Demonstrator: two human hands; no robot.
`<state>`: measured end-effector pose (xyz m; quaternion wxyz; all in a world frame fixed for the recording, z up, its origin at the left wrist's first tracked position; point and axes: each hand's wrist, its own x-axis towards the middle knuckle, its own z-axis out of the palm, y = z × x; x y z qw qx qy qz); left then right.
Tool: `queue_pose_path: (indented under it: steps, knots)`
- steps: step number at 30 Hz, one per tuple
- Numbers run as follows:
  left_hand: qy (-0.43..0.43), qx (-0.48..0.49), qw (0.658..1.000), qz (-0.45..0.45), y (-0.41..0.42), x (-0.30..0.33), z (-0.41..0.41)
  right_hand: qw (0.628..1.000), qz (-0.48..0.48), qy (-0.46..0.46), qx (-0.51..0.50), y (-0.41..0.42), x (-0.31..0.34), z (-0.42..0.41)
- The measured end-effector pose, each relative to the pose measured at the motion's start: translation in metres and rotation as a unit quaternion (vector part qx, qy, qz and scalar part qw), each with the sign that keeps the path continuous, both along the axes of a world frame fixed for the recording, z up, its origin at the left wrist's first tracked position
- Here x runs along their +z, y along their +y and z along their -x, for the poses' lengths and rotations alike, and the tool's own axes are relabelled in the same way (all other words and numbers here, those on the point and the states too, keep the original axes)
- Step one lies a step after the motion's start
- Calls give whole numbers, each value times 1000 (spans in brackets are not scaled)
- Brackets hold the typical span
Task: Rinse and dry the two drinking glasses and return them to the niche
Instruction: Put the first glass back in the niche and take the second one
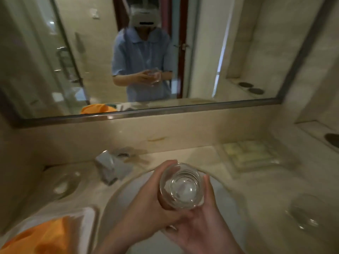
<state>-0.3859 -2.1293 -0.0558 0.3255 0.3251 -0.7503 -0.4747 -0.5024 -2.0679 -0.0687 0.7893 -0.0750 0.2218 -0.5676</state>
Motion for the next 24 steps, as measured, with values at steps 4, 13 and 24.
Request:
queue_pose_path:
  steps: [4,13,24]
  knots:
    - [12,-85,996,-30,3,-1,78,996,-46,16,-80,24,-3,63]
    - [15,-196,979,-49,22,-2,246,951,-108,11,-290,71,-14,198]
    - [-11,-274,961,-31,25,24,367,932,-89,78,-342,99,-6,306]
